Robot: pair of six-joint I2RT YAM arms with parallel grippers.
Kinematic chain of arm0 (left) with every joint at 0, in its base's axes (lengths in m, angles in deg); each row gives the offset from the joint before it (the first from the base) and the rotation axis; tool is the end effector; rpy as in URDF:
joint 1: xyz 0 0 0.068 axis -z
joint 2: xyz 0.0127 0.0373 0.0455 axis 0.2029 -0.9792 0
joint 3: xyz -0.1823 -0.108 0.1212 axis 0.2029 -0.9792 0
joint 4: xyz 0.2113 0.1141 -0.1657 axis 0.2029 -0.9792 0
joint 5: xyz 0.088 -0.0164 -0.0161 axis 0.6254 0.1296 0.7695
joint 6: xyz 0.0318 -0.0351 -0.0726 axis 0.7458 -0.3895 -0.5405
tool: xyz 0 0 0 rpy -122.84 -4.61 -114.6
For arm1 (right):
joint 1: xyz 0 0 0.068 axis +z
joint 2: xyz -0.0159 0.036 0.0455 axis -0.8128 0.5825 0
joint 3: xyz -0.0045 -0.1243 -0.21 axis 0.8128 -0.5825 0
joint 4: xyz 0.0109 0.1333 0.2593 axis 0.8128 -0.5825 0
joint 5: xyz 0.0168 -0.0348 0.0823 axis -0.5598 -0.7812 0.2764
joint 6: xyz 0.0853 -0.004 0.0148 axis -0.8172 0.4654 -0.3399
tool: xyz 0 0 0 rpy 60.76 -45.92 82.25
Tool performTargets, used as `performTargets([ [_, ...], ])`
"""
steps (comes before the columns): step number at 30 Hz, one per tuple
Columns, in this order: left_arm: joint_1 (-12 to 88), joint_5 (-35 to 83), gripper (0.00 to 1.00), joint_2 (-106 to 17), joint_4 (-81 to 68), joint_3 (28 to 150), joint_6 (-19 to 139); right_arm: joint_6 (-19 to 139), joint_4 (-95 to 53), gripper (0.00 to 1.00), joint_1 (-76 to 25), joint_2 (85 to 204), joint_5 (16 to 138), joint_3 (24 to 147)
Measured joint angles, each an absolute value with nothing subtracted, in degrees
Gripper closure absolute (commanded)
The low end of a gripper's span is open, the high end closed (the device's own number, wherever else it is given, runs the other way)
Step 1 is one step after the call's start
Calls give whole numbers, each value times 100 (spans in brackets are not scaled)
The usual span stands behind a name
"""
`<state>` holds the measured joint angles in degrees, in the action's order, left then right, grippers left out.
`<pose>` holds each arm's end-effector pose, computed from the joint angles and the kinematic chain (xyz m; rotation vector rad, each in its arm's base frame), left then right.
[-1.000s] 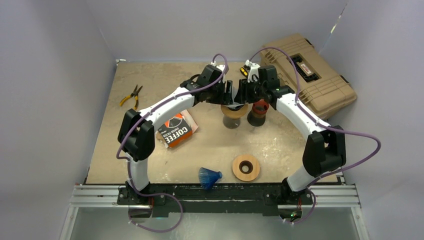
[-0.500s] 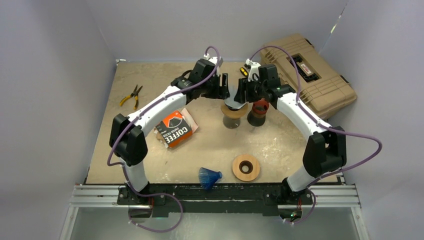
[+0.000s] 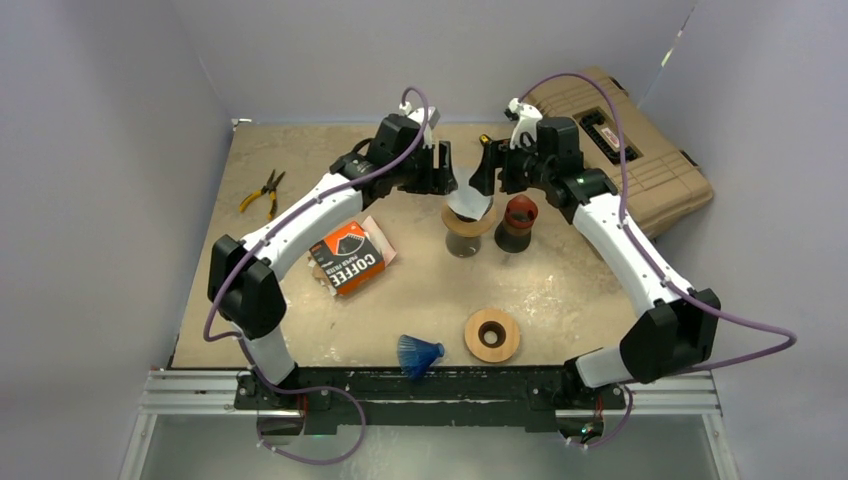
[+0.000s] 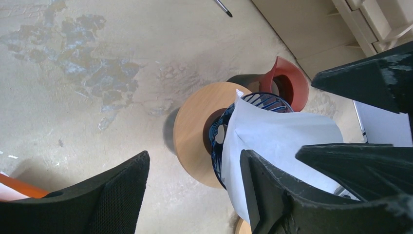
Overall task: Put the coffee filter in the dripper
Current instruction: Adjust the coffee filter in the coffee dripper.
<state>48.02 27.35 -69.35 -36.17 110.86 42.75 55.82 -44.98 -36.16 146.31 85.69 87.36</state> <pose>0.3741 -0.2828 0.2873 0.1970 2.2559 -0.7243 0.3721 0.1452 0.3075 -0.3082 2.1061 0.6055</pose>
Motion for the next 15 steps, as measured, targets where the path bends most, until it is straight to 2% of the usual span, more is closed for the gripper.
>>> performTargets([
  [10,4750,2686,35,-6824,-3614,10916,4275,5510,-4618,29,-3679,14528,8475,8725],
  [15,4732,2654,37,-6782,-3597,10839,4273,5532,-4611,27,-3720,14620,8473,8712],
])
